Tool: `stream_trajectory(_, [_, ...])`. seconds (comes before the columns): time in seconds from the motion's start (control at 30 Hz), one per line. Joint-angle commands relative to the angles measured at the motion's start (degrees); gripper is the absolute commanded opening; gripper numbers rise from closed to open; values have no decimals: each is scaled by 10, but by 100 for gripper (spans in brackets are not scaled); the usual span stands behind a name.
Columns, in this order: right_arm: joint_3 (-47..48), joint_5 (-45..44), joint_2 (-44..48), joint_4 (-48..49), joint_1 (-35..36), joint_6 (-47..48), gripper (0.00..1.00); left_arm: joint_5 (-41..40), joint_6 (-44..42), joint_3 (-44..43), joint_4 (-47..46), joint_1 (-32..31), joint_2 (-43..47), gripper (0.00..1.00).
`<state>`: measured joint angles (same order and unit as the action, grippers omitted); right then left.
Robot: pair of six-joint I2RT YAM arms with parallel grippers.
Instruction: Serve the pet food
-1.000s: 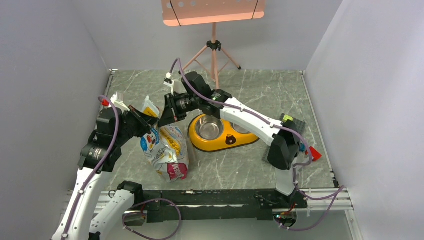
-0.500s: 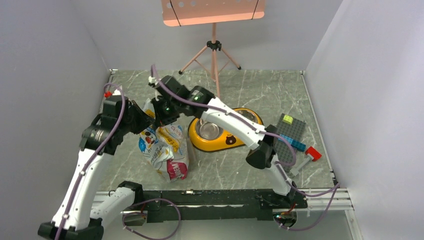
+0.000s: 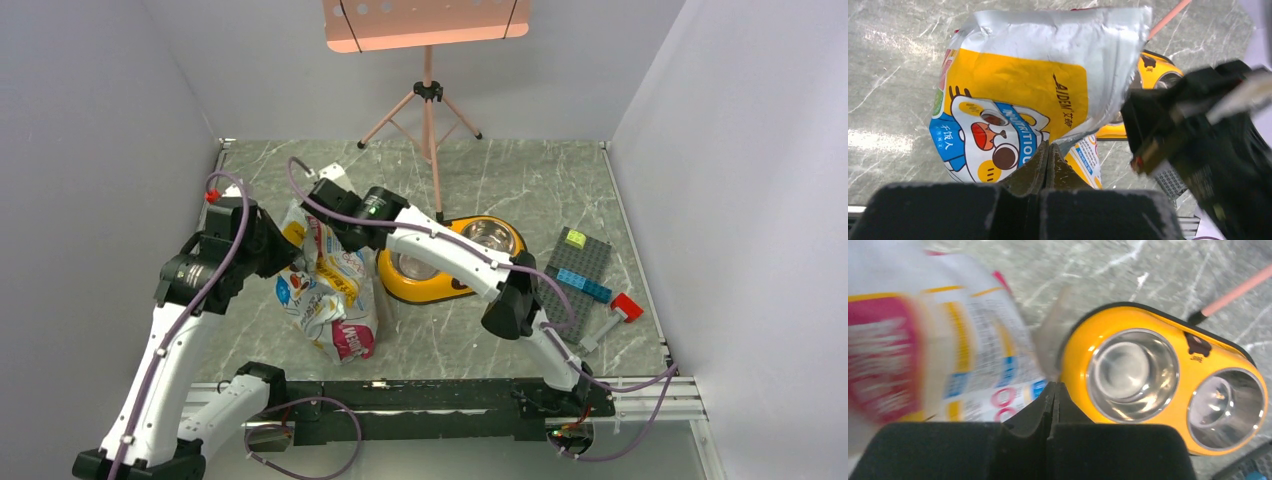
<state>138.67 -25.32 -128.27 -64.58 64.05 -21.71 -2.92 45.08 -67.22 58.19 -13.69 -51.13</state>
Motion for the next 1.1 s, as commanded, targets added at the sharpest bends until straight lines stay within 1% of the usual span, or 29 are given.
stream_trajectory(0.0, [-45,17,55,17,-23,30,0,-4,-8,-5,-3,2,24,0])
stream_trajectory(0.03, [-73,60,77,49,-27,36,0,8,-5,-1,-13,2,27,0])
stream_trajectory(0.1, [-137,215,138,138,-47,30,0,37,7,10,-36,2,36,0])
stream_trajectory(0.13, [-166,272,152,171,-60,13,5,48,11,16,-56,2,42,0])
stream_trajectory(0.17, [-191,325,170,198,-70,-1,14,61,18,23,-75,2,49,0])
stream_trajectory(0.2, [-207,355,182,215,-77,-11,20,74,25,29,-97,3,54,0])
stream_trajectory(0.27, [-210,383,193,225,-83,-16,31,97,38,36,-129,3,64,0])
stream_trajectory(0.33, [-207,417,197,237,-88,-29,37,105,46,38,-143,3,67,0])
stream_trajectory(0.4, [-210,455,197,257,-91,-51,41,106,48,34,-139,3,67,0])
stream_trajectory(0.53, [-204,493,181,264,-89,-71,43,101,47,29,-132,3,66,0])
stream_trajectory(0.7, [-218,502,182,289,-82,-81,46,99,46,24,-124,3,63,0])
stream_trajectory(0.87, [-204,515,162,284,-74,-84,47,97,43,23,-121,3,63,0])
stream_trajectory(0.97, [-199,516,151,278,-71,-86,45,97,42,22,-123,3,64,0])
stream_trajectory(1.07, [-201,519,147,282,-69,-90,41,96,42,20,-123,3,62,0])
